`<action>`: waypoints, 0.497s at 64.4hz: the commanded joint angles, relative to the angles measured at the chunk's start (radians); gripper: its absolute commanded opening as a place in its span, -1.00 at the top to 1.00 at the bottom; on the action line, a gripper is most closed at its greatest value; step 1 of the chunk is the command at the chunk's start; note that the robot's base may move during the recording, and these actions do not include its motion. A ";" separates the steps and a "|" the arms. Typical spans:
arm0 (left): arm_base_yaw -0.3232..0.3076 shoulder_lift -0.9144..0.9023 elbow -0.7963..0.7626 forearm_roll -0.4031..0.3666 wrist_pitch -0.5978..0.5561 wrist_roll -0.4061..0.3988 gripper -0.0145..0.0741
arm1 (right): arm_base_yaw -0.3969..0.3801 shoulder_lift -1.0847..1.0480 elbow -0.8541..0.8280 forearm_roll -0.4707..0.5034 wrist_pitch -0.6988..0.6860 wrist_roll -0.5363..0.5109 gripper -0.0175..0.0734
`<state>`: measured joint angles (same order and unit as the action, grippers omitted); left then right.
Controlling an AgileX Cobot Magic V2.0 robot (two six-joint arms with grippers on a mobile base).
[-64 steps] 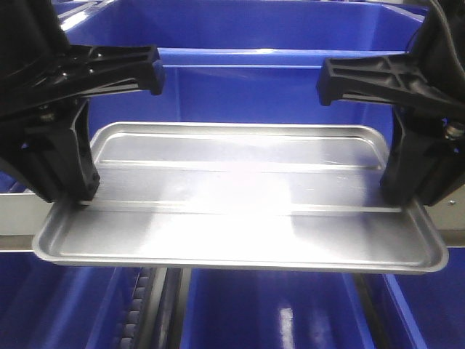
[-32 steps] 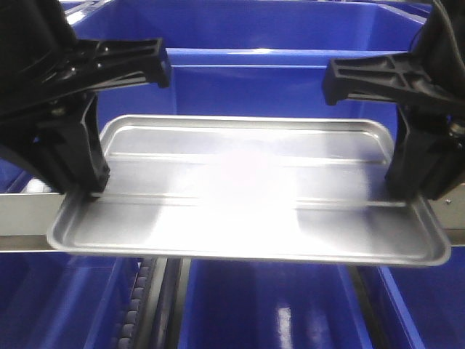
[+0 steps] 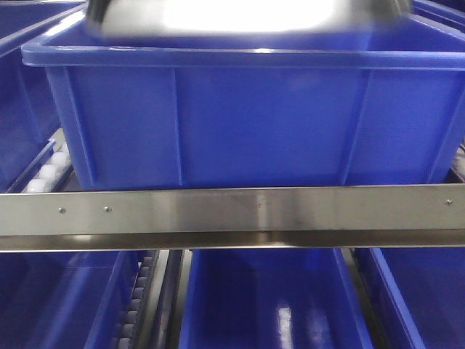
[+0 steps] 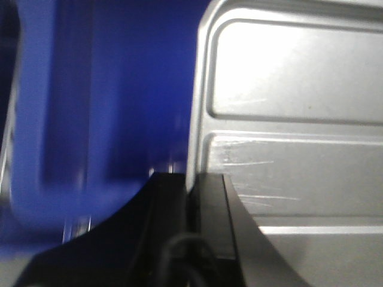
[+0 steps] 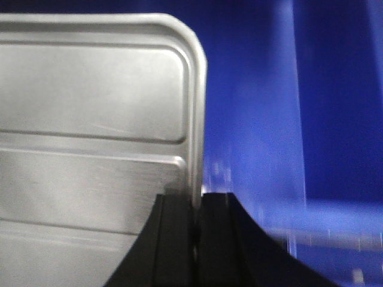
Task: Grab silver tray and place in blue box
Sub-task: 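Lower the tray into the blue bin and open both grippers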
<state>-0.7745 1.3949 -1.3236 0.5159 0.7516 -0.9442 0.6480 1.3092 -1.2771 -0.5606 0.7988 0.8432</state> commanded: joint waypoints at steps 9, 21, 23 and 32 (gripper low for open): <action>0.146 0.088 -0.077 0.120 -0.458 -0.012 0.91 | -0.094 0.101 -0.087 -0.131 -0.370 -0.017 0.49; 0.240 0.200 -0.077 0.130 -0.646 -0.012 0.91 | -0.199 0.217 -0.087 -0.135 -0.620 -0.017 0.49; 0.249 0.214 -0.077 0.130 -0.656 -0.012 0.91 | -0.212 0.232 -0.087 -0.135 -0.649 -0.017 0.49; 0.259 0.263 -0.077 0.130 -0.665 -0.012 0.91 | -0.249 0.286 -0.087 -0.129 -0.711 -0.014 0.49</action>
<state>-0.5077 1.6856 -1.3580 0.6430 0.2301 -0.9462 0.4084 1.6155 -1.3301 -0.6791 0.2522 0.8396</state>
